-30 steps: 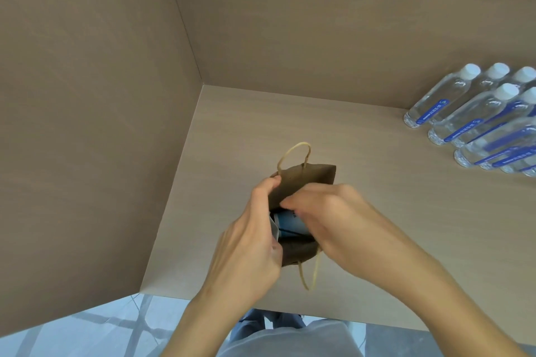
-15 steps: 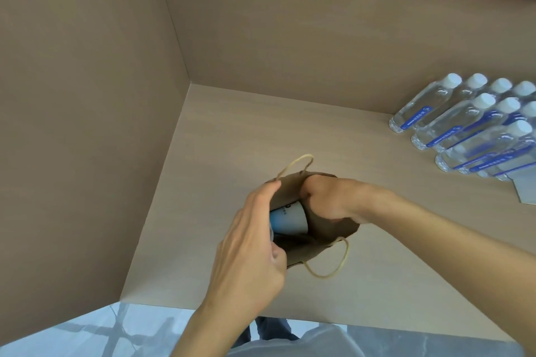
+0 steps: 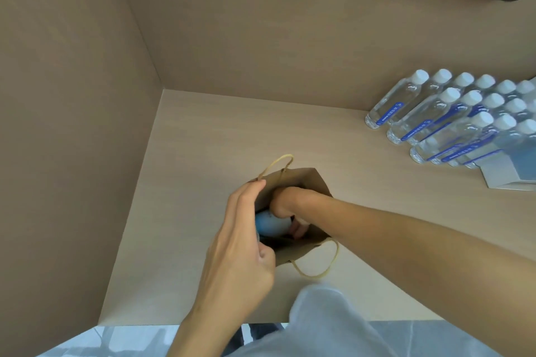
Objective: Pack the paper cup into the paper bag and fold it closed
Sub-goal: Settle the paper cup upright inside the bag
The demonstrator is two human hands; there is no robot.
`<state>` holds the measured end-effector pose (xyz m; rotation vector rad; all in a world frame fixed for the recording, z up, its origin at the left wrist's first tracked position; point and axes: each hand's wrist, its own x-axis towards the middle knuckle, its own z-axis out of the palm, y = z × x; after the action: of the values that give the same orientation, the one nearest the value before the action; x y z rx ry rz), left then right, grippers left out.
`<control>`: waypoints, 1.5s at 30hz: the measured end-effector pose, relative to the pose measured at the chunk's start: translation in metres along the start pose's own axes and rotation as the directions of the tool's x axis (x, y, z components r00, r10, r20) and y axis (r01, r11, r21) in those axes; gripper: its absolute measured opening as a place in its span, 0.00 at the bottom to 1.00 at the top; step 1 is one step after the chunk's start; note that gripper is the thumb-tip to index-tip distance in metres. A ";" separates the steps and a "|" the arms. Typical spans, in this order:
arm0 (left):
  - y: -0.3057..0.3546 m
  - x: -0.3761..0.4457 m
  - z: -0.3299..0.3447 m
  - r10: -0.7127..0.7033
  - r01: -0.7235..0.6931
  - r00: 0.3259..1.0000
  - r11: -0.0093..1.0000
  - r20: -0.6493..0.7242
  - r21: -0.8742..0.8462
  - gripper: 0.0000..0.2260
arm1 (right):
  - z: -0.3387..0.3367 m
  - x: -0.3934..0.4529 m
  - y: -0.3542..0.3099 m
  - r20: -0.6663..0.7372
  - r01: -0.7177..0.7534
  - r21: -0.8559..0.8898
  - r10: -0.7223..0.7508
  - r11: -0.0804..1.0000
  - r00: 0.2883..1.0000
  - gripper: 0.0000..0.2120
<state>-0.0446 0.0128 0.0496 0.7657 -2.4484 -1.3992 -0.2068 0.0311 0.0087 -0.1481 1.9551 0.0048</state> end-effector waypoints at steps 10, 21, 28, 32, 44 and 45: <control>-0.002 0.005 -0.001 0.006 -0.006 1.000 1.000 -0.011 -0.007 0.47 | 0.003 0.001 0.010 0.055 -0.009 0.403 -0.014 0.915 0.998 0.15; -0.004 0.009 0.000 0.019 -0.019 1.000 1.000 0.001 0.000 0.46 | 0.004 -0.028 0.017 0.038 0.449 -0.539 -0.513 0.712 0.858 0.09; -0.005 0.010 0.002 0.023 -0.023 1.000 1.000 0.010 -0.010 0.46 | -0.001 -0.030 0.010 0.196 0.480 -0.582 -0.459 0.657 0.866 0.13; -0.005 0.010 0.003 0.014 -0.014 1.000 1.000 0.010 -0.021 0.45 | -0.004 -0.032 0.009 0.217 0.470 -0.543 -0.424 0.696 0.879 0.20; -0.003 0.009 0.001 -0.004 0.004 1.000 1.000 0.015 -0.027 0.44 | -0.001 -0.042 0.014 0.110 0.451 -0.581 -0.483 0.678 0.868 0.07; -0.003 0.009 0.001 -0.004 0.005 1.000 1.000 0.018 -0.024 0.44 | 0.000 -0.042 0.014 0.091 0.446 -0.592 -0.495 0.671 0.864 0.08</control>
<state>-0.0520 0.0072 0.0456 0.7572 -2.4400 -1.4408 -0.1925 0.0492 0.0465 -1.0971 1.8756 0.2849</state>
